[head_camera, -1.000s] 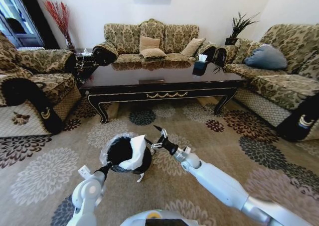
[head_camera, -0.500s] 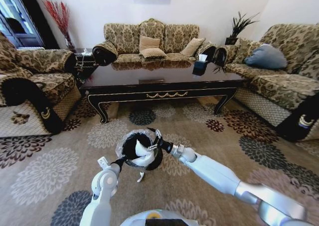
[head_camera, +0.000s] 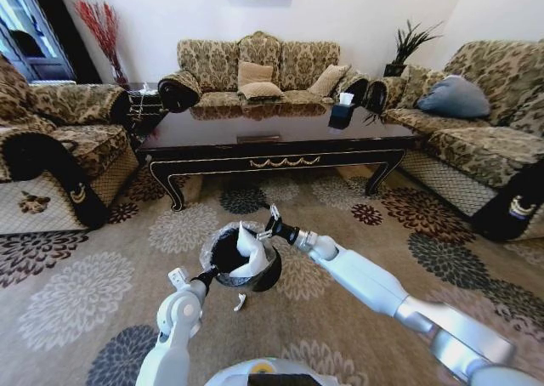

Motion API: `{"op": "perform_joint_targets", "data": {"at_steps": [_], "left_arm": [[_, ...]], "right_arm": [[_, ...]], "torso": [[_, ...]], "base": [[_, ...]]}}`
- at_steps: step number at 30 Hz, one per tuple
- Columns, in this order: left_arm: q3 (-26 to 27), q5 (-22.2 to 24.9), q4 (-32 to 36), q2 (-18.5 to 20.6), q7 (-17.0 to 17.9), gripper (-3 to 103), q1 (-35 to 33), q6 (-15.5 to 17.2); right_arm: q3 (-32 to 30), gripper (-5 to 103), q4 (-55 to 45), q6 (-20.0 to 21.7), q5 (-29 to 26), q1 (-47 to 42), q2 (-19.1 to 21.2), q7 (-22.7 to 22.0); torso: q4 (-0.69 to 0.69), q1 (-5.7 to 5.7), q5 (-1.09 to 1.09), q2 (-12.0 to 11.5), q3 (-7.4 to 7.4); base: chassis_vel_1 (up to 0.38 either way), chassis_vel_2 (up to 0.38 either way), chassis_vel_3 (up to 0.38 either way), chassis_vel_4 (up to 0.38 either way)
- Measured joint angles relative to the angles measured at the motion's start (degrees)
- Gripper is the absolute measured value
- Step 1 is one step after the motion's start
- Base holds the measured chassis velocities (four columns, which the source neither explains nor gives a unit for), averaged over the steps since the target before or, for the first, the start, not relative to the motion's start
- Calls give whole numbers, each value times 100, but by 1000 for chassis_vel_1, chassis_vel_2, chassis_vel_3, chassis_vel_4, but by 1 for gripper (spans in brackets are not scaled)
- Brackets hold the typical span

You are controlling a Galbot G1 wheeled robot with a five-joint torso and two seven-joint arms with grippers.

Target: Move to the front of the table and pick up the trash from the floor, then place it into the trash bin.

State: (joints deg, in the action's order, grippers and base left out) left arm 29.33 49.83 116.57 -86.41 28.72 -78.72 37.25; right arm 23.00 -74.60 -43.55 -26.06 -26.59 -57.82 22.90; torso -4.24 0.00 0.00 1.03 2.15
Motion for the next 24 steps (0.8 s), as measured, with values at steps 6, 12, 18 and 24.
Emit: {"op": "perform_joint_targets", "data": {"at_steps": [6, 12, 18, 24], "left_arm": [[18, -5, 43, 9, 2, 2, -49, 4], [32, -16, 71, 8, 14, 2, -73, 8], [40, -42, 90, -15, 20, 2, -118, 12], [70, -47, 61, -27, 20, 2, -121, 10]], "right_arm": [[-270, 100, 5, -197, 544, 41, 61, -21], [-470, 100, -14, -218, 1135, 45, 108, -63], [-610, 100, -143, 123, 2319, 36, 195, -1099], [-482, 100, -446, 212, 2844, 16, 384, -1475]], "torso": [[0, 0, 0, 0, 0], [0, 0, 0, 0, 0], [0, 0, 1, 0, 0], [0, 0, 0, 0, 0]], "base": [[0, 0, 0, 0], [0, 0, 0, 0], [0, 0, 0, 0], [0, 0, 0, 0]]}}
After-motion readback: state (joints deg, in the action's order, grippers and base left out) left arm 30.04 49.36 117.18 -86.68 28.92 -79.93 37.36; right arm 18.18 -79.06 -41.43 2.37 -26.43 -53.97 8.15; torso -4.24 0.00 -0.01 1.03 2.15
